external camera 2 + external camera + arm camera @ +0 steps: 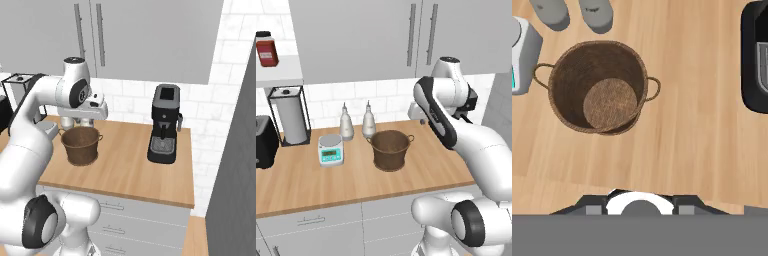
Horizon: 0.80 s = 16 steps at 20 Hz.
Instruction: Open the cabinet, pick up the bread from the cabinet and place it in the basket. Then move the basket to the dining counter.
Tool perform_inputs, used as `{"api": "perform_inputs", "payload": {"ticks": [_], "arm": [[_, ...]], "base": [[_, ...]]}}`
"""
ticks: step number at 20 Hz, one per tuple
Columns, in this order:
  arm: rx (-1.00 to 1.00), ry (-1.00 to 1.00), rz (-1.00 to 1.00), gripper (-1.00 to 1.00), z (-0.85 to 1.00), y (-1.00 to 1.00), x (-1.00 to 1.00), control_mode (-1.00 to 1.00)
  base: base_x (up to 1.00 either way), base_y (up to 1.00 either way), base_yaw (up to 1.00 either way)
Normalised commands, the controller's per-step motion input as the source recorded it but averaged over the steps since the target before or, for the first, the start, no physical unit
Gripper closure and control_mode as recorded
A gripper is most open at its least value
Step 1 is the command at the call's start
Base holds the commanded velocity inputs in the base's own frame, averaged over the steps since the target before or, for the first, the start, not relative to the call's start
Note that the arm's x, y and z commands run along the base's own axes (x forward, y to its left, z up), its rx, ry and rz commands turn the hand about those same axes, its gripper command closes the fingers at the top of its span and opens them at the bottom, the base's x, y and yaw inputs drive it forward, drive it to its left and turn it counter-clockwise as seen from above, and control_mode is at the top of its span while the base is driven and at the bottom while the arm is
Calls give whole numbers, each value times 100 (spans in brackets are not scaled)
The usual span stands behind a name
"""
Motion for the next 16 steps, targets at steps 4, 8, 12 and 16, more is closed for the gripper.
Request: {"api": "perform_inputs", "payload": {"ticks": [4, 8, 12, 16], "arm": [[-10, -11, 0, -100, 16, 5, 4, -100], [-2, -42, -2, -100, 45, -6, 0, -100], [0, -51, -4, -100, 77, -13, -1, -100], [0, -47, -4, -100, 98, -7, 0, -100]], "base": [[0, 0, 0], [0, 0, 0], [0, 0, 0], [0, 0, 0]]}}
